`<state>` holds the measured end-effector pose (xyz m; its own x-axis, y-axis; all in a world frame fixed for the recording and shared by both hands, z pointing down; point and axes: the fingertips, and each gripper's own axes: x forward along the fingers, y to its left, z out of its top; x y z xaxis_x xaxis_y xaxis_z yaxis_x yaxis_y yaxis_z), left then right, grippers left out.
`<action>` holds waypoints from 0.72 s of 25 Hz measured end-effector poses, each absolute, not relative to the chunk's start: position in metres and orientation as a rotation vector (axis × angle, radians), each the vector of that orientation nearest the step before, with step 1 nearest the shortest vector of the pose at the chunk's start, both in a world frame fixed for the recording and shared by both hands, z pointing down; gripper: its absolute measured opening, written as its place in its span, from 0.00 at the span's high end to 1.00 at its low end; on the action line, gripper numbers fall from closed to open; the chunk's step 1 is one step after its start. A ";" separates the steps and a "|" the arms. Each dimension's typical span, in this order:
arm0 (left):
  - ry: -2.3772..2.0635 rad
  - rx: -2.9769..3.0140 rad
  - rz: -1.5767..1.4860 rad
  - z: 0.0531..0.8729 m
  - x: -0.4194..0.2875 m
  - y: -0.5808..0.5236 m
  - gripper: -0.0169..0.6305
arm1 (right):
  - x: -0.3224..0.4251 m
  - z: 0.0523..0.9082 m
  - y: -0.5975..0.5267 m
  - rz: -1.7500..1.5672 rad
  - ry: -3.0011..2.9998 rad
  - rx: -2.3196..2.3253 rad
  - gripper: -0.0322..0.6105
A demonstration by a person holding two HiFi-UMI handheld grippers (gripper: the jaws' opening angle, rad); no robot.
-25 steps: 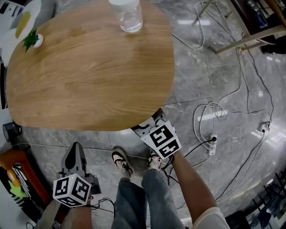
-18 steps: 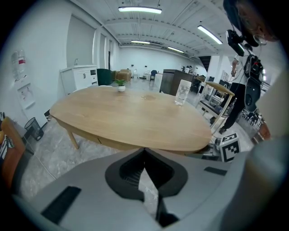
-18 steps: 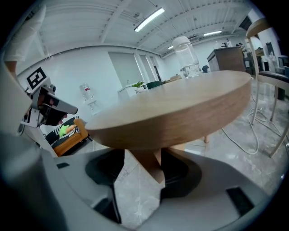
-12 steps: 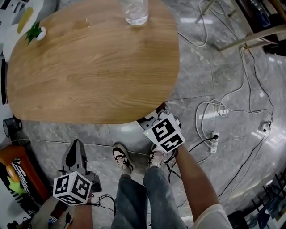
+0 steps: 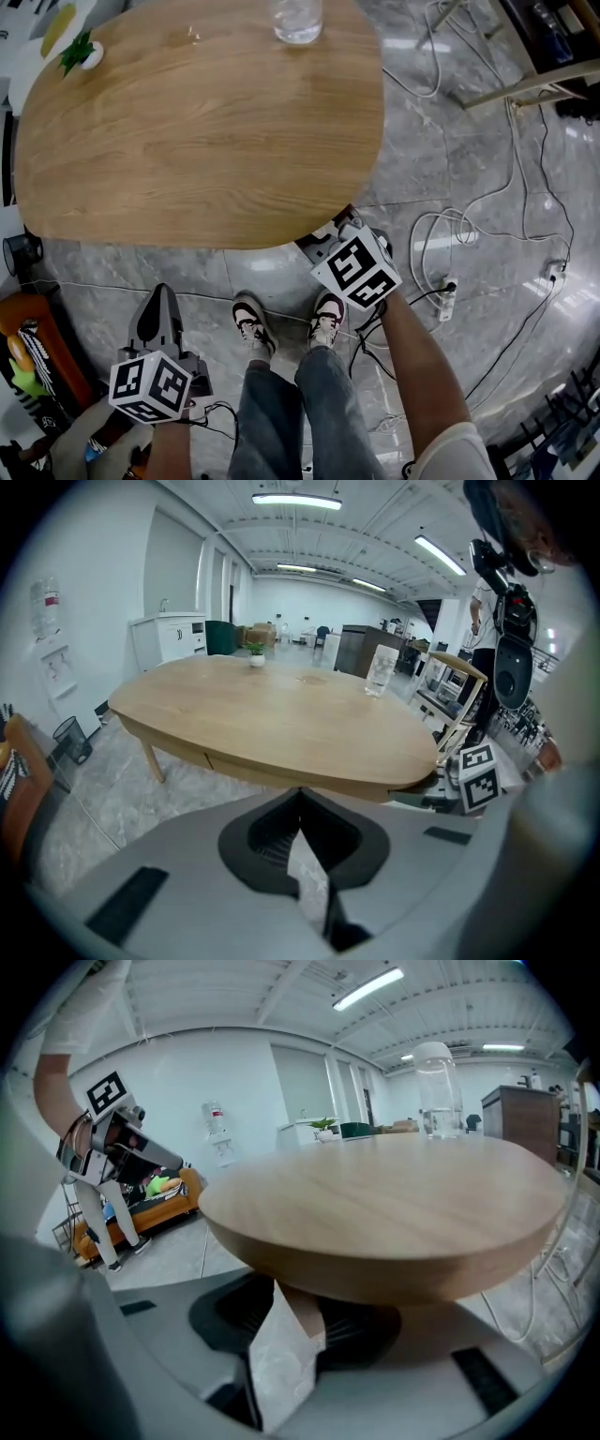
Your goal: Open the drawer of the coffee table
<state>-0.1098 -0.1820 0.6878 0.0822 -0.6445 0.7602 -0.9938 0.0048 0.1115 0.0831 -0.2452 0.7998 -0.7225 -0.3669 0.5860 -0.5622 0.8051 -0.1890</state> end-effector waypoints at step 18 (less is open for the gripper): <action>-1.650 1.636 0.650 0.697 -0.104 -0.159 0.99 | 0.085 0.797 -0.234 0.449 -2.452 0.608 0.75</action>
<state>-0.1044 -0.1590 0.6966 0.0569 -0.6297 0.7747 -0.9890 0.0705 0.1299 0.0846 -0.2344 0.7969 -0.7354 -0.3208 0.5969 -0.5115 0.8405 -0.1785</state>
